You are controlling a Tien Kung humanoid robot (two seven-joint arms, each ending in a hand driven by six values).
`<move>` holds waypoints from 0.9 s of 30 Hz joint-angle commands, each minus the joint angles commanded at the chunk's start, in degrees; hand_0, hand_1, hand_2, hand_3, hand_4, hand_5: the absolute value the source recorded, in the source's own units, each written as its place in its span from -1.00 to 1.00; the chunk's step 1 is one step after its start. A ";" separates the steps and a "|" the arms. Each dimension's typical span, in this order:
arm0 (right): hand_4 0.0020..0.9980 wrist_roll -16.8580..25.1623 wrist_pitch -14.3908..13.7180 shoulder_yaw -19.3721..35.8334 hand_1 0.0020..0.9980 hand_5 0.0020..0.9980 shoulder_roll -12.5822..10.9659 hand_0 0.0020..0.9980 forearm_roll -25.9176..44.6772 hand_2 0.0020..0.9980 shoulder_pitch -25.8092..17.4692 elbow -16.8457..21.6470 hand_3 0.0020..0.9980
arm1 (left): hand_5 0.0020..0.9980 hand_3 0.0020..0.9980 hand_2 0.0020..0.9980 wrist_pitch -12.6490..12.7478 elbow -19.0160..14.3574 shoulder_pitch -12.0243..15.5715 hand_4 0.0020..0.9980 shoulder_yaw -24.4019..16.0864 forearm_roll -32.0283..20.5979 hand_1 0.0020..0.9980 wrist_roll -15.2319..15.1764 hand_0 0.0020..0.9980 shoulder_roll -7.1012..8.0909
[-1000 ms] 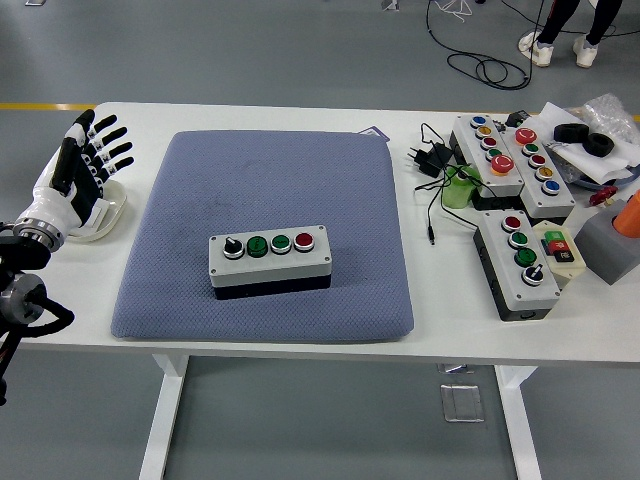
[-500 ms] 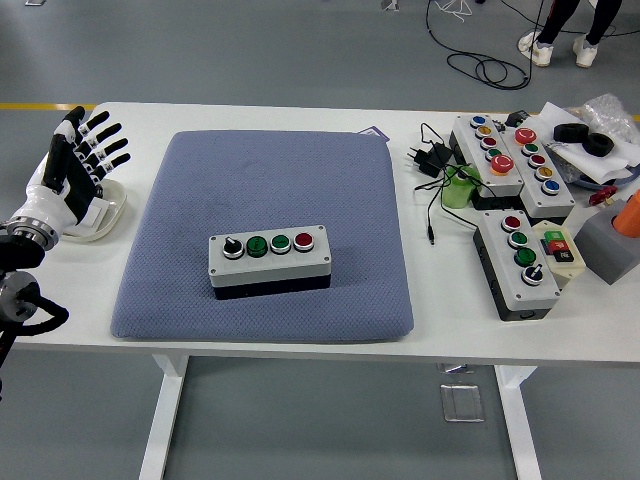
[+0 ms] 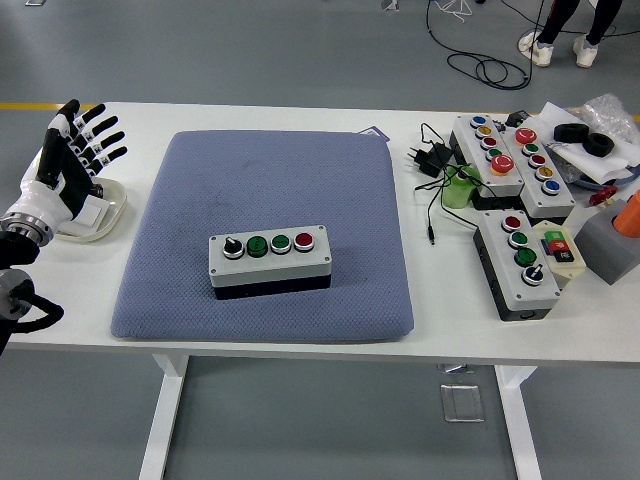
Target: Pick up the button,place it on the desk,press the button,press the button
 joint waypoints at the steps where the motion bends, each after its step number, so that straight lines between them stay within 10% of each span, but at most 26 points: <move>1: -0.38 0.00 0.02 0.05 -0.11 -0.54 0.01 0.28 -0.10 0.24 0.05 0.00 0.13 | 1.00 0.84 0.81 -0.09 -0.03 0.01 0.24 -0.04 0.06 0.73 -0.02 0.63 0.03; 27: -0.39 -0.27 0.43 -0.16 -0.09 -0.54 -0.20 0.27 -1.11 0.23 -0.41 0.00 0.13 | 1.00 0.82 0.80 -1.74 -2.04 1.31 0.25 -0.62 4.68 0.73 -0.61 0.64 1.14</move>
